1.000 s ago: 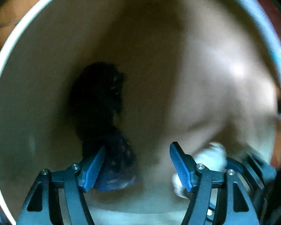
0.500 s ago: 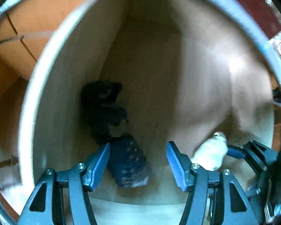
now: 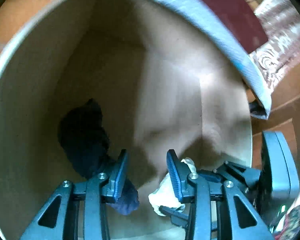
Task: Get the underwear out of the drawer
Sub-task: 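Close the left tool on the navy lace undergarment and lift it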
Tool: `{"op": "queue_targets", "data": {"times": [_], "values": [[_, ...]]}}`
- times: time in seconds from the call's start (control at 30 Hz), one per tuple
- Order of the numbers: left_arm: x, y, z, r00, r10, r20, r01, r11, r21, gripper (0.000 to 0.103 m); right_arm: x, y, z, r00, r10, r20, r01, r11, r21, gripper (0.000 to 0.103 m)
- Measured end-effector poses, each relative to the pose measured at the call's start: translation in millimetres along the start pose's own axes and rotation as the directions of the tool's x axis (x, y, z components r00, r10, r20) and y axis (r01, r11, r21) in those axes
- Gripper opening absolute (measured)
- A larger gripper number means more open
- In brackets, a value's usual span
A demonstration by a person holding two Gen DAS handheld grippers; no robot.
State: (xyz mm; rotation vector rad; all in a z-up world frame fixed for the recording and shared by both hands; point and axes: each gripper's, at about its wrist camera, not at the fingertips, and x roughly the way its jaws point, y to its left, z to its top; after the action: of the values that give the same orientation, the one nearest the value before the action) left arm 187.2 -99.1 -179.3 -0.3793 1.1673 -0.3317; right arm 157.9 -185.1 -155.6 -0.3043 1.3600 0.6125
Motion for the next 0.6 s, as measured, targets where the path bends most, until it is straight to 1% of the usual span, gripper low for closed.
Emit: {"op": "queue_targets", "data": {"times": [0.03, 0.07, 0.1, 0.17, 0.2, 0.3, 0.37, 0.4, 0.47, 0.5, 0.53, 0.6], "values": [[6, 2, -10, 0.997, 0.072, 0.002, -0.072, 0.997, -0.005, 0.044, 0, 0, 0, 1.0, 0.0, 0.0, 0.0, 1.0, -0.001, 0.069], [1, 2, -14, 0.994, 0.111, -0.001, -0.111, 0.994, -0.017, 0.045, 0, 0, 0, 1.0, 0.0, 0.0, 0.0, 1.0, 0.001, 0.069], [-6, 4, -14, 0.993, 0.117, -0.004, -0.117, 0.993, -0.021, 0.047, 0, 0, 0, 1.0, 0.001, 0.001, -0.001, 1.0, 0.001, 0.069], [-7, 6, -16, 0.981, 0.194, -0.012, -0.194, 0.98, -0.034, 0.052, 1, 0, -4, 1.0, 0.002, 0.002, -0.002, 1.0, 0.001, 0.069], [-3, 10, -18, 0.973, 0.23, -0.026, -0.231, 0.972, -0.049, 0.054, 1, 0, -4, 1.0, 0.002, 0.003, -0.002, 1.0, 0.001, 0.069], [10, 34, -23, 0.952, 0.29, -0.098, -0.3, 0.948, -0.105, 0.054, 1, 0, -3, 1.0, 0.002, 0.002, -0.002, 1.0, 0.001, 0.069], [19, 47, -22, 0.948, 0.264, -0.176, -0.291, 0.945, -0.148, 0.055, 1, -1, -3, 1.0, 0.004, 0.004, -0.004, 1.0, 0.001, 0.069], [24, 53, -21, 0.945, 0.249, -0.213, -0.289, 0.939, -0.186, 0.055, 1, 0, -2, 1.0, 0.003, 0.004, -0.003, 1.0, 0.002, 0.069], [32, 59, -19, 0.943, 0.226, -0.243, -0.281, 0.933, -0.223, 0.057, 2, 0, -2, 1.0, 0.002, 0.002, -0.002, 1.0, 0.001, 0.069], [41, 61, -17, 0.938, 0.218, -0.271, -0.285, 0.928, -0.238, 0.058, 2, 0, -1, 1.0, 0.0, 0.0, 0.0, 1.0, 0.001, 0.069], [49, 63, -16, 0.937, 0.223, -0.268, -0.293, 0.92, -0.261, 0.058, 2, 1, -2, 1.0, -0.002, -0.002, 0.002, 1.0, 0.001, 0.069], [51, 64, -11, 0.942, 0.24, -0.234, -0.297, 0.923, -0.246, 0.057, 4, 2, -2, 1.0, -0.005, -0.005, 0.005, 1.0, 0.001, 0.069]]}}
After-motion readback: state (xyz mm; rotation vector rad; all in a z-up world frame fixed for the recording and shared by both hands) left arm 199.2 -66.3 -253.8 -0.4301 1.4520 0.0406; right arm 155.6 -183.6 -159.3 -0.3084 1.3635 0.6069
